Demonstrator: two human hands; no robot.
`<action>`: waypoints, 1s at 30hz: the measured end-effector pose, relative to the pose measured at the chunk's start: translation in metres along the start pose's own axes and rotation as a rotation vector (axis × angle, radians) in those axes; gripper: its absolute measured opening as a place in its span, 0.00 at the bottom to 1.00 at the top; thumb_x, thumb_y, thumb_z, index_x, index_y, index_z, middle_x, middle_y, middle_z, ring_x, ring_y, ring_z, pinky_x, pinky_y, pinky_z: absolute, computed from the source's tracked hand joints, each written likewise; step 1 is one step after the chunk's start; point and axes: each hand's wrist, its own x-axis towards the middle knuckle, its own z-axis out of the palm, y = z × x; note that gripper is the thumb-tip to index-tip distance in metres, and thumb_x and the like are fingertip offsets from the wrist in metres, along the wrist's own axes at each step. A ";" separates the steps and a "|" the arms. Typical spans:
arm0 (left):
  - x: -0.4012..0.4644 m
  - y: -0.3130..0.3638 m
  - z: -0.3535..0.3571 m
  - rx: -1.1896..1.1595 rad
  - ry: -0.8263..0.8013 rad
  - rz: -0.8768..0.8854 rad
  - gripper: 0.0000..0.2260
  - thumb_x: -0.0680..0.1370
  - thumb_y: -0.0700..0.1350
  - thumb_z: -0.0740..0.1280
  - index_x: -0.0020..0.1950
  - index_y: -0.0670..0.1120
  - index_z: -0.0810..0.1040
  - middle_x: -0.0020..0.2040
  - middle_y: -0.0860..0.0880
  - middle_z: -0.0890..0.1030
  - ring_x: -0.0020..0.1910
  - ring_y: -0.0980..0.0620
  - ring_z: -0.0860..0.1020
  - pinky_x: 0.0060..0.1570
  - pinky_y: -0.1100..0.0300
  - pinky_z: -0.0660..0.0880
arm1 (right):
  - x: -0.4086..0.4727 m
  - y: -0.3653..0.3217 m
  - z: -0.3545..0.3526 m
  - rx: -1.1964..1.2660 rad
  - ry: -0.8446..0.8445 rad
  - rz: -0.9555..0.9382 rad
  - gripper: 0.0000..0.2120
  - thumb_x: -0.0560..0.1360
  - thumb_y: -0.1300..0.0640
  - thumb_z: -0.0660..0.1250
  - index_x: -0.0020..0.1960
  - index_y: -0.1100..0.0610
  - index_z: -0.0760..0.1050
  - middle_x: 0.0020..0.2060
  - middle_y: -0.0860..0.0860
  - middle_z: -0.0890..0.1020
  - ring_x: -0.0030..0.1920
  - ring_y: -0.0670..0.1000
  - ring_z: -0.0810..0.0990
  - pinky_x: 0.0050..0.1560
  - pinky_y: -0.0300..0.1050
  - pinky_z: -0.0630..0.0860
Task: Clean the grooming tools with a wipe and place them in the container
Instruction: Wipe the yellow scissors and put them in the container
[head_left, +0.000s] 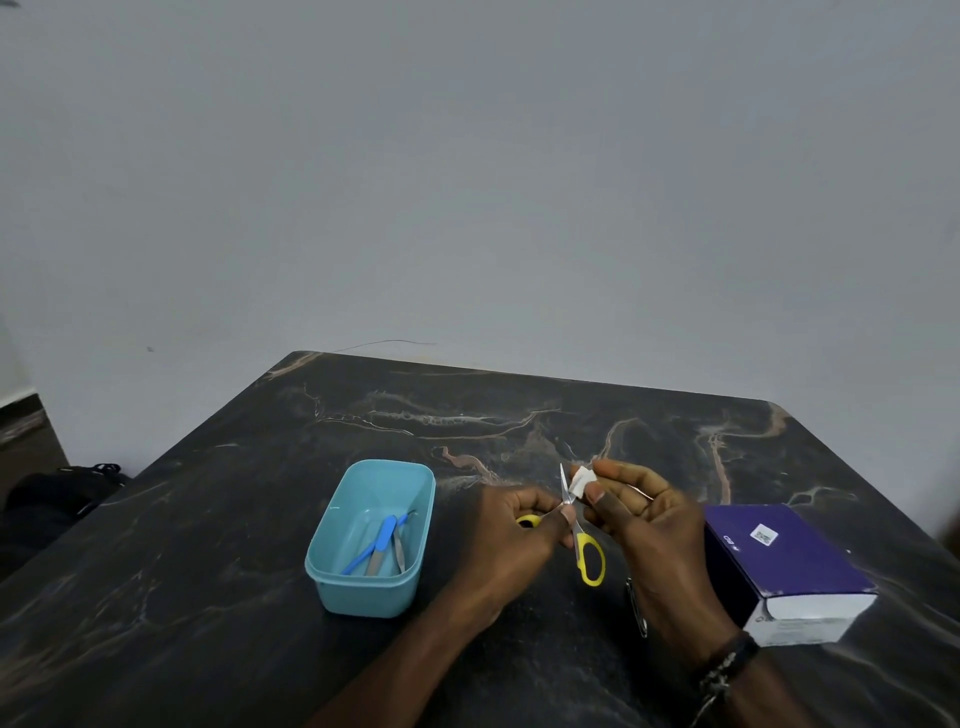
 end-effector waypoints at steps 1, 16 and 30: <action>0.000 0.000 0.000 0.008 0.002 -0.002 0.10 0.76 0.42 0.70 0.35 0.43 0.83 0.33 0.48 0.85 0.38 0.47 0.82 0.48 0.56 0.77 | 0.000 0.001 0.001 -0.001 -0.004 0.002 0.11 0.72 0.70 0.70 0.54 0.63 0.78 0.43 0.57 0.87 0.43 0.54 0.87 0.40 0.40 0.83; -0.002 0.002 0.002 -0.012 0.008 0.037 0.10 0.76 0.39 0.69 0.36 0.38 0.83 0.35 0.45 0.84 0.36 0.54 0.81 0.46 0.57 0.77 | -0.004 0.000 0.003 -0.095 -0.087 0.141 0.06 0.74 0.64 0.70 0.40 0.62 0.84 0.38 0.66 0.85 0.38 0.61 0.83 0.47 0.56 0.80; -0.005 0.007 0.002 0.019 0.010 0.045 0.09 0.75 0.39 0.70 0.35 0.39 0.83 0.36 0.43 0.85 0.41 0.42 0.82 0.46 0.52 0.76 | -0.001 -0.003 0.001 -0.050 -0.089 0.212 0.12 0.68 0.58 0.73 0.42 0.68 0.82 0.37 0.66 0.84 0.34 0.57 0.82 0.37 0.49 0.81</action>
